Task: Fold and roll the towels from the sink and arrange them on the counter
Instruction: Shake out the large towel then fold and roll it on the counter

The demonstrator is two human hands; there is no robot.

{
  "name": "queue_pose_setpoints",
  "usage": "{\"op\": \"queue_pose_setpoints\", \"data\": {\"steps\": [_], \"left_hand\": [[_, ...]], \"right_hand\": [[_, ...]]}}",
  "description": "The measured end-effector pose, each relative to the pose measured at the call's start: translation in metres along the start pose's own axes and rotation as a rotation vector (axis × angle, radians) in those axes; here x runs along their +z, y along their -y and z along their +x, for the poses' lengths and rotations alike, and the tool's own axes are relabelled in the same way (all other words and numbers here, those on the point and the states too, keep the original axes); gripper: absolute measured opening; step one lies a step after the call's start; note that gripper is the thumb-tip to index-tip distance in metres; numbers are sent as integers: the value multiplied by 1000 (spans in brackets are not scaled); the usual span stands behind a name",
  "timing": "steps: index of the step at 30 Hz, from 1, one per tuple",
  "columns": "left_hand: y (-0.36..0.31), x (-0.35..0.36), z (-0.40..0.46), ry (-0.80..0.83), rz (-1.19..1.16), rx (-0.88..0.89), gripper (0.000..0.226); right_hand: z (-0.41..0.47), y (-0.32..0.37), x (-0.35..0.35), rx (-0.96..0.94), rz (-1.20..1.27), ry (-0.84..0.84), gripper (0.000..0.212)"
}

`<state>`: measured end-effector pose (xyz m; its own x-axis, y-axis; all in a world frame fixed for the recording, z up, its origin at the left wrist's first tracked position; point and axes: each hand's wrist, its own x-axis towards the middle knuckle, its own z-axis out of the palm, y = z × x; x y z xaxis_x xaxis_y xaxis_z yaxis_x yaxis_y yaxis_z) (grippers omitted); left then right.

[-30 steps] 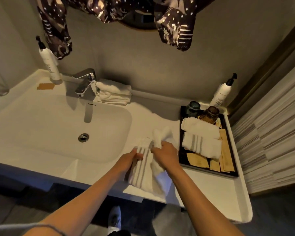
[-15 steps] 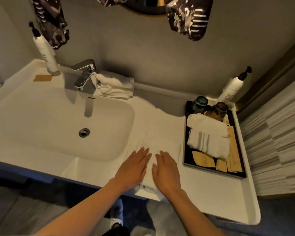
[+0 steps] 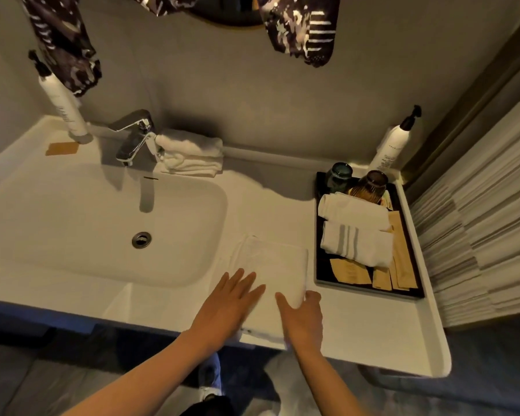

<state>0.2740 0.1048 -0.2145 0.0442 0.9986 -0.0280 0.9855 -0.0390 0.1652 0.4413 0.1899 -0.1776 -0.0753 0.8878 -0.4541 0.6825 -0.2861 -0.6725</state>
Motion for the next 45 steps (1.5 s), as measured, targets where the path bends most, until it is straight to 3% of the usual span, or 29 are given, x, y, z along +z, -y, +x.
{"op": "queue_pose_setpoints", "data": {"steps": [3,6,8,15,18,21,24,27,30,33,36,39,40,43,45], "left_hand": [[-8,-11,-3,23,-81,65,99],[-20,-23,5,-11,-495,-169,42],[-26,-35,13,-72,-672,-374,23],[-23,-56,25,-14,-1266,-784,56],[-15,-61,31,50,-1360,-827,69],[-2,-61,30,144,-1543,-798,66],[13,-66,31,249,-1457,-837,40],[31,-76,39,339,-1297,-850,39],[46,-78,44,281,-803,-828,44],[56,-69,42,287,-713,-885,53],[65,-64,40,320,-677,-919,53],[66,-58,43,340,-670,-897,63],[66,-57,45,341,-668,-899,70],[70,-60,49,360,-680,-905,64],[73,-62,49,366,-684,-896,53]], "right_hand": [[6,10,-3,115,66,119,63],[6,17,-7,137,43,153,60],[5,22,-10,149,74,175,60],[-15,62,-1,-26,-236,89,61],[-33,85,19,-200,-396,74,57],[-50,87,39,-382,-486,87,47],[-60,70,51,-608,-698,110,54],[-62,58,60,-734,-875,31,54],[-61,53,69,-789,-895,9,59],[-71,59,74,-823,-888,48,60],[-68,71,61,-826,-710,117,47],[-45,67,48,-581,-433,110,34],[-39,63,49,-459,-381,70,40],[-33,59,57,-7,-113,166,85],[-30,58,64,151,2,238,108]]}}
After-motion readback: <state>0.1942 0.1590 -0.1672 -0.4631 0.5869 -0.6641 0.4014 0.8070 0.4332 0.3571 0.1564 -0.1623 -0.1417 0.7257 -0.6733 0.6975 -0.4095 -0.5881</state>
